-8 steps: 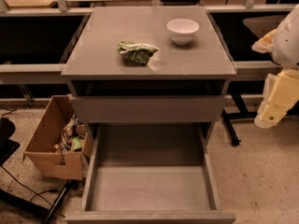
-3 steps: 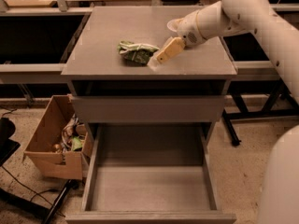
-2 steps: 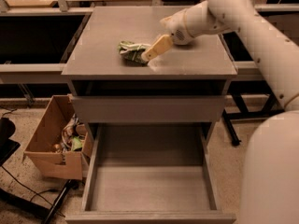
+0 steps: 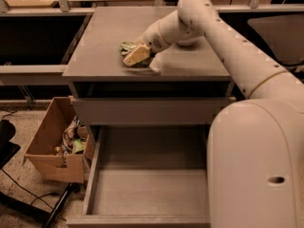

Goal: Place green jalapeno chip bag into middle drawer

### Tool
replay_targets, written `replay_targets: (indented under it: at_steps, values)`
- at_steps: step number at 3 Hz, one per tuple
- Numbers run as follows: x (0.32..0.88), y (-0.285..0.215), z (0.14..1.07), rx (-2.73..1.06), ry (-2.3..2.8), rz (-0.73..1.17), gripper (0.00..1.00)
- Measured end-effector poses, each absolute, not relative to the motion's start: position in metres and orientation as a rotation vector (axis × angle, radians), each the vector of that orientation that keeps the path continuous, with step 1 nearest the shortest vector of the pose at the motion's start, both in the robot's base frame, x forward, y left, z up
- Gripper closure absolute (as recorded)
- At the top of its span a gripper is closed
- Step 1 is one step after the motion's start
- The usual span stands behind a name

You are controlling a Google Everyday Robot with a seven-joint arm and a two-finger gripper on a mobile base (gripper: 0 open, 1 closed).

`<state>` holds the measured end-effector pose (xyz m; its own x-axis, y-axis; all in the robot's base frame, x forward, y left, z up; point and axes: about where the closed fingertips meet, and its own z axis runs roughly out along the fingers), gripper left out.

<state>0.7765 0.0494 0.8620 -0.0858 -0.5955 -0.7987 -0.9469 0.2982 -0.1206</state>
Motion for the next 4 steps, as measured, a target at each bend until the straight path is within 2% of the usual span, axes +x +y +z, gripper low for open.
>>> replay_targets:
  at_steps: [1, 2, 3, 4]
  values:
    - [0.777, 0.057, 0.858, -1.405, 1.785, 0.569, 0.61]
    - [0.777, 0.057, 0.858, -1.405, 1.785, 0.569, 0.92]
    - [0.777, 0.057, 0.858, -1.405, 1.785, 0.569, 1.0]
    - [0.75, 0.042, 0.886, -1.438, 1.829, 0.5, 1.0]
